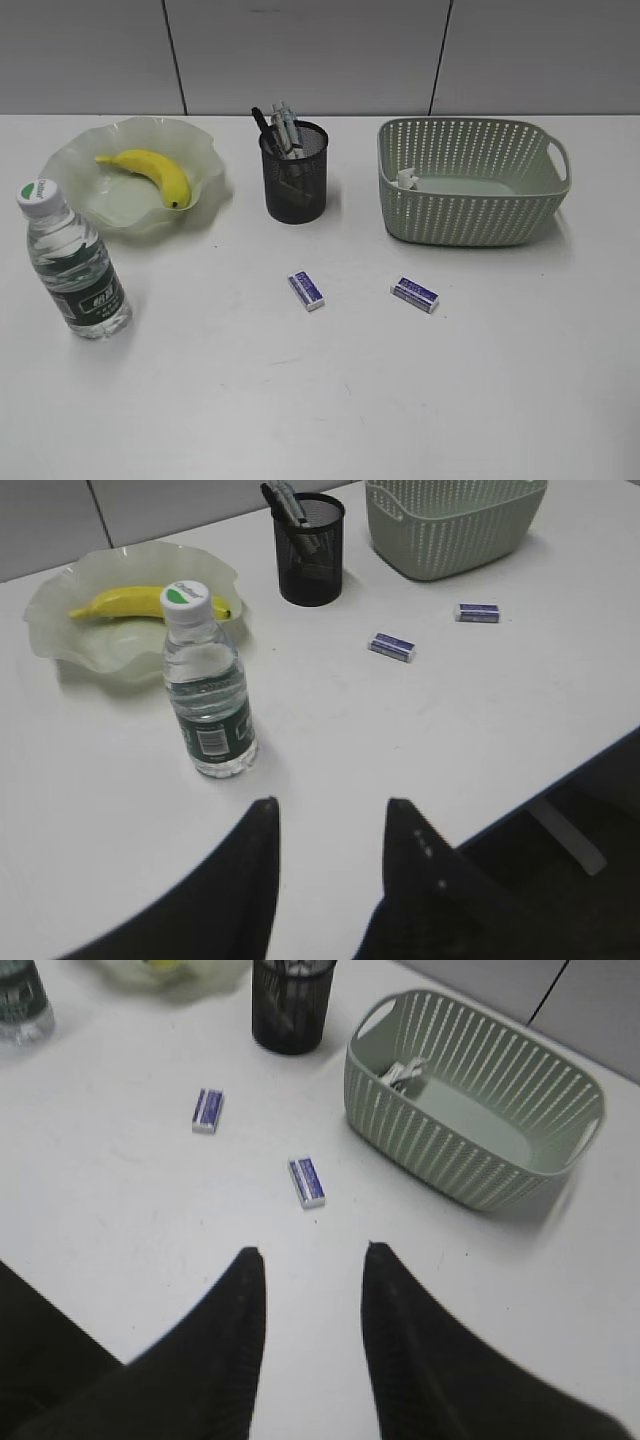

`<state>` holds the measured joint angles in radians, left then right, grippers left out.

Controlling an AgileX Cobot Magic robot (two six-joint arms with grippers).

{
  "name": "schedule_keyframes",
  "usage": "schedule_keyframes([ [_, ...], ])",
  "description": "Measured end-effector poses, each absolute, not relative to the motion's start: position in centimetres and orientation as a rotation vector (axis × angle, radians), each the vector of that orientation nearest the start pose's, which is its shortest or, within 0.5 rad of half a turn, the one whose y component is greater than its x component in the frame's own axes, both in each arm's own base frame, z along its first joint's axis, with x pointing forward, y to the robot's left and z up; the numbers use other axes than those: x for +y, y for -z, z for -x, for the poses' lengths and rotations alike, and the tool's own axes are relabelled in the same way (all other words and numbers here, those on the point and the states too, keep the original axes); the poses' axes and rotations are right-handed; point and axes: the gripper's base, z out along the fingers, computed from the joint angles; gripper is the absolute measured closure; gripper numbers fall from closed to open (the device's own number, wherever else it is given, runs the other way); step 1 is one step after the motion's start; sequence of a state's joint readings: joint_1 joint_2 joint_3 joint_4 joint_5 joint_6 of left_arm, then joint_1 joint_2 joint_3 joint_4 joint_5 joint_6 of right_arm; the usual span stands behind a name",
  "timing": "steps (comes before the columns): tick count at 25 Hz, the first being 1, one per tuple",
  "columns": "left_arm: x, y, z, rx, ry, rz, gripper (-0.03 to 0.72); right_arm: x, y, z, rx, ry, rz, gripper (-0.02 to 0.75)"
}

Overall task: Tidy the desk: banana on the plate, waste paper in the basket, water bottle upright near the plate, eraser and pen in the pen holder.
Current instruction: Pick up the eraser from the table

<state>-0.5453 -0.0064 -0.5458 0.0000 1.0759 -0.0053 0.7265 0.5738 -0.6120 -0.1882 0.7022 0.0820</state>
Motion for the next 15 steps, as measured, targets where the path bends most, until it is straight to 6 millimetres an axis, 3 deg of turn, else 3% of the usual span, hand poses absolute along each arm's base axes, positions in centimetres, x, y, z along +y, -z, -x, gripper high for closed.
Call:
schedule_keyframes([
  [5, 0.6, -28.7, 0.9, 1.947, 0.344, -0.538, 0.426, 12.8, -30.5, -16.0, 2.215, -0.140, 0.927, 0.451],
  [9, 0.6, -28.7, 0.8, 1.945, 0.340, -0.538, 0.426, 17.8, -27.7, -22.0, 2.361, -0.039, 1.025, 0.365],
  [11, 0.6, -28.7, 0.8, 1.945, 0.340, -0.538, 0.426, 19.8, -25.3, -24.8, 2.447, 0.008, 1.060, 0.311],
  [15, 0.6, -28.7, 0.9, 1.946, 0.344, -0.538, 0.426, 21.5, -21.0, -28.9, 2.595, 0.015, 1.070, 0.276],
])
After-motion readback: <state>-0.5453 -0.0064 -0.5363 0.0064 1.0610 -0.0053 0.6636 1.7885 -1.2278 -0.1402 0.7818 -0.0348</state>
